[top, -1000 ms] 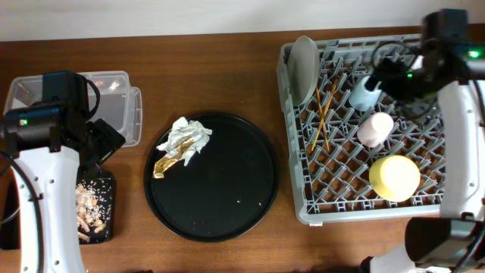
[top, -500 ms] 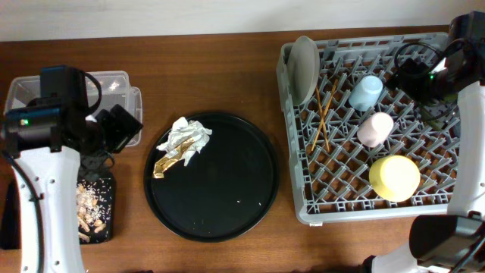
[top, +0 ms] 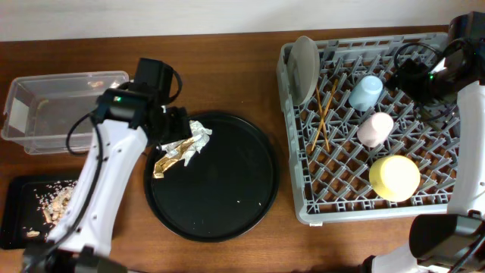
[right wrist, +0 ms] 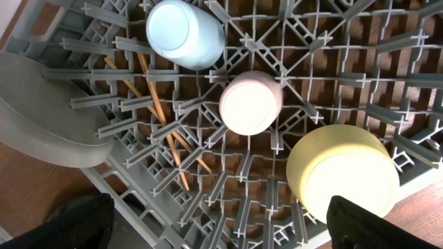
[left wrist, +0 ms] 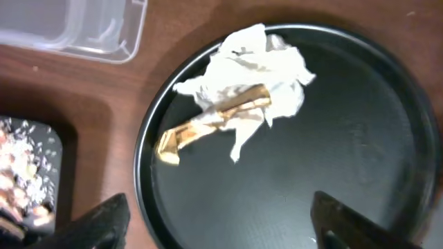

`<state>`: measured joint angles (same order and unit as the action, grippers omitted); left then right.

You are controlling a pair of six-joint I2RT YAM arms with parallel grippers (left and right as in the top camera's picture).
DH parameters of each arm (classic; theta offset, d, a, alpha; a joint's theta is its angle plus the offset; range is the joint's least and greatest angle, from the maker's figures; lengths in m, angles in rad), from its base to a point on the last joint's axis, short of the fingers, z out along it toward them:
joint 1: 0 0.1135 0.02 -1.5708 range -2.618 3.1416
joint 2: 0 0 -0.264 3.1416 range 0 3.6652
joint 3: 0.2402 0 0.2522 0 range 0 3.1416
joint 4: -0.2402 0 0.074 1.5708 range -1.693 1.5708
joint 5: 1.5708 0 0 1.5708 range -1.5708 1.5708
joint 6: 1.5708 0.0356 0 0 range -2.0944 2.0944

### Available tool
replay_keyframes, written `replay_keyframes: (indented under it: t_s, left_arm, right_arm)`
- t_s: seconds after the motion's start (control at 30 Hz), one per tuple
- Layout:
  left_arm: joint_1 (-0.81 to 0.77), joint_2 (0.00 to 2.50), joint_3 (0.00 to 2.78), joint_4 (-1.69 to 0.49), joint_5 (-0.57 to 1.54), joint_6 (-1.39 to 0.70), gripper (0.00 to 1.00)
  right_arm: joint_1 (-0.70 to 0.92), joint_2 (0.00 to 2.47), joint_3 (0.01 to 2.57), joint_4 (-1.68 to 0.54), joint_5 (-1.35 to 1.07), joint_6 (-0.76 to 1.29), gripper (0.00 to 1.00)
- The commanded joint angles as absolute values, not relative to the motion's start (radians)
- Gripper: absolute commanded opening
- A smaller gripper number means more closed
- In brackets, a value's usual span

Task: Sort waste into correct bins and load items into the dishwasher rack
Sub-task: 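Grasp the gold foil wrapper on the black tray with the left gripper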

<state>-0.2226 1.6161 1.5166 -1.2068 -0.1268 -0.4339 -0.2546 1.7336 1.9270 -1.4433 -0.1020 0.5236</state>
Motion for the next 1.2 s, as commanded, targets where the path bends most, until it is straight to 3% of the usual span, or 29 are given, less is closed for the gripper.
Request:
replay_keyframes:
  t_s: [0.0,0.03,0.23,0.43,0.67,0.83,0.97,1.03,1.07,1.17]
  left_arm:
    - [-0.226,1.721,1.454,-1.158,-0.154,-0.365,0.68]
    - [-0.226,1.761,1.452,-1.146,-0.154,-0.364,0.65]
    - [-0.226,1.918,1.452,-1.045,-0.066,-0.192,0.65]
    - [-0.226,1.996,1.452,-1.014,-0.067,-0.181,0.65]
    - [-0.226,2.005,1.452,-1.004,-0.068,-0.181,0.49]
    - [-0.226,2.038,1.451,-0.987,-0.068,-0.181,0.48]
    - [-0.226,2.043,1.455,-0.999,-0.067,-0.182,0.24]
    - [-0.226,2.033,1.475,-1.047,-0.067,-0.189,0.05]
    - [-0.226,2.024,1.492,-1.079,-0.067,-0.19,0.01]
    - [-0.226,1.954,1.559,-1.186,-0.063,-0.219,0.01]
  right_arm:
    - [-0.256,1.739,1.93,-1.444,-0.093,0.529,0.98]
    - [-0.256,1.739,1.93,-1.444,-0.093,0.529,0.98]
    - [-0.256,1.739,1.93,-1.444,-0.093,0.529,0.98]
    - [-0.256,1.739,1.93,-1.444,-0.093,0.529,0.98]
    - [-0.256,1.739,1.93,-1.444,-0.093,0.529,0.98]
    - [-0.256,1.739,1.93,-1.444,-0.093,0.529,0.98]
    - [-0.256,1.739,1.93,-1.444,-0.093,0.529,0.98]
    - [-0.256,1.739,1.93,-1.444,-0.093,0.529,0.98]
    - [-0.256,1.739,1.93,-1.444,-0.093,0.529,0.98]
    - [-0.256,1.739,1.93,-1.444,-0.093,0.529,0.98]
